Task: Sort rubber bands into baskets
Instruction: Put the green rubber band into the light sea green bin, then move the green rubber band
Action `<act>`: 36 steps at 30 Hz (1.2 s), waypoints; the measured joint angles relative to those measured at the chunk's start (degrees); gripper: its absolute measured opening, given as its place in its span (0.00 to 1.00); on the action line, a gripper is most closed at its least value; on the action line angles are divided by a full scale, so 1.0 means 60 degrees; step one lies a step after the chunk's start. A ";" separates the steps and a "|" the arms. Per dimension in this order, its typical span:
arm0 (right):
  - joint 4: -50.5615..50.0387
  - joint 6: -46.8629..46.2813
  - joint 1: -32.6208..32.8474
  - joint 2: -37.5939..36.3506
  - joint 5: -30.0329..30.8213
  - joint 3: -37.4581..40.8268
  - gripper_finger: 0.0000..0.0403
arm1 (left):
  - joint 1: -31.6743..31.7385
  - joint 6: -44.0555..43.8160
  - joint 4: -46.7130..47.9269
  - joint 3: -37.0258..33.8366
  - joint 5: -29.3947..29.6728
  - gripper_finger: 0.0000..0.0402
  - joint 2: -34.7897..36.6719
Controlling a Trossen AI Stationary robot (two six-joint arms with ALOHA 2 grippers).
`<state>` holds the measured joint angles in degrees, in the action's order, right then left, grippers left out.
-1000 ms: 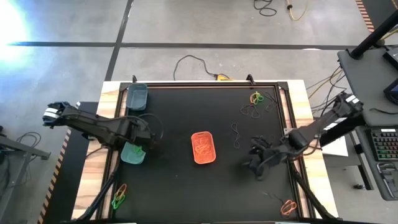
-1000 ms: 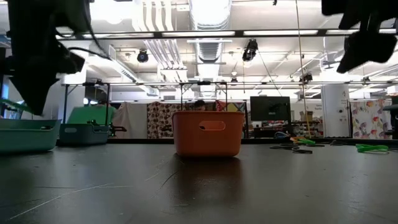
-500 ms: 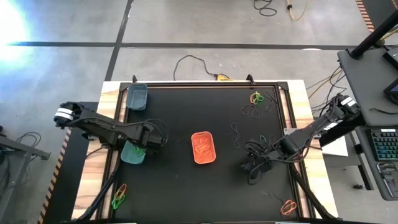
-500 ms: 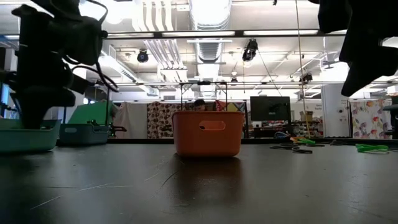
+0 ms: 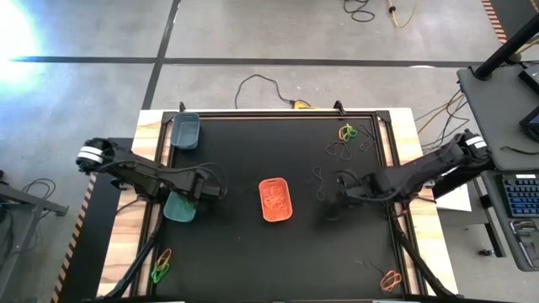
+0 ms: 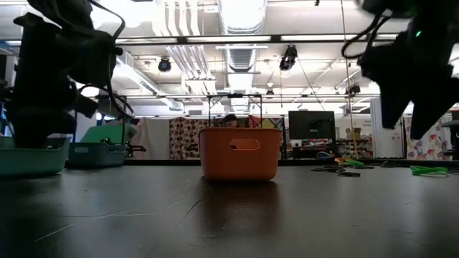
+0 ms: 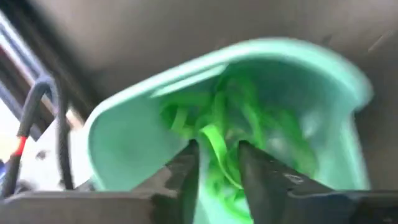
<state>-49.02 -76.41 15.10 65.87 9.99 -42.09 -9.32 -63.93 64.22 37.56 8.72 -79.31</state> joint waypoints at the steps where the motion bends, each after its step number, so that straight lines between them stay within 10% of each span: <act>1: 0.0046 0.0095 -0.0280 0.0009 -0.0150 0.0128 0.89 | -0.0005 0.0084 0.0111 0.0000 -0.0116 0.27 0.0043; 14: 0.0716 0.0653 -0.1420 0.0426 -0.1150 0.1681 0.48 | -0.0611 0.0770 0.0799 0.1108 -0.1936 0.72 0.1050; 24: 0.1019 0.0646 -0.1480 0.0404 -0.1128 0.2054 0.05 | -0.0777 0.0815 0.1349 0.1932 -0.1029 0.74 0.1819; 36: 0.1158 0.2887 -0.2412 0.0815 -0.0927 -0.0569 0.03 | -0.1071 0.2036 -0.0186 0.2646 0.1487 0.69 0.3699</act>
<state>-42.07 -59.08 0.63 70.76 4.43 -45.51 -15.75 -51.71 63.11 53.44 17.64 -57.12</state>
